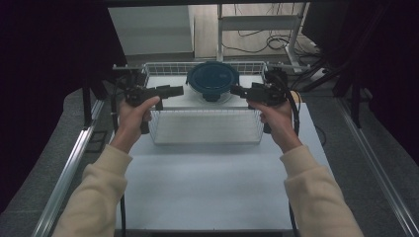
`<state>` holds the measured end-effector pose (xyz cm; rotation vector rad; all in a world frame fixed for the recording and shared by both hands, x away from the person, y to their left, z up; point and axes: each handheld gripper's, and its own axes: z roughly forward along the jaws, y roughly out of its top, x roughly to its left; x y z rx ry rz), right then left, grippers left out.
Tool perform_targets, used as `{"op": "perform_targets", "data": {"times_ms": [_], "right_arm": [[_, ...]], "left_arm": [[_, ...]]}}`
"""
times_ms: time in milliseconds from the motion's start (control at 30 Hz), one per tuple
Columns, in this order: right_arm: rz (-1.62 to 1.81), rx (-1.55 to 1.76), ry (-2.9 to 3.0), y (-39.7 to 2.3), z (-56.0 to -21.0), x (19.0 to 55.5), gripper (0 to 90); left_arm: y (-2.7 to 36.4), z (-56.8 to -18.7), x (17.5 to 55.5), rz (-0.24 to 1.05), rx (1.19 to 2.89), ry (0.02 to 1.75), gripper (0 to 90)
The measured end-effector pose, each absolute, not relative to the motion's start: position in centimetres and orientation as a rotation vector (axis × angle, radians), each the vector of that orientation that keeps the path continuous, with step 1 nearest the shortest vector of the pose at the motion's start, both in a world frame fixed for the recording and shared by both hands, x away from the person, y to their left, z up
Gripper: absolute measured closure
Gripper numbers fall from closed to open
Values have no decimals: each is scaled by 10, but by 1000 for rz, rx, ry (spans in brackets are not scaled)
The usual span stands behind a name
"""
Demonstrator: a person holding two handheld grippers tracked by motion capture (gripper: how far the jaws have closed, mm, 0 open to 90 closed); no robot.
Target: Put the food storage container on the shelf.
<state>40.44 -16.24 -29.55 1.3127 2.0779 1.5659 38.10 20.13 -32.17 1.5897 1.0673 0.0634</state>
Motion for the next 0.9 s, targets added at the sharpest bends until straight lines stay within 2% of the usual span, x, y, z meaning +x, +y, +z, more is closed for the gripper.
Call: {"op": "perform_targets", "data": {"times_ms": [167, 333, 567, 900], "right_arm": [[1552, 1197, 2126, -177, -301, 372, 155], [1572, 1150, 2162, -192, -321, 343, 164], [1642, 1112, 2216, -214, -367, 299, 164], [1506, 1169, 2253, -235, -439, 256, 165]], "left_arm": [[204, -335, 348, 86, 1639, 1048, 254], [204, -355, 320, 85, 1689, 1030, 253], [216, -394, 283, 48, 1680, 1022, 244], [223, -450, 244, 126, 1774, 1117, 241]]}}
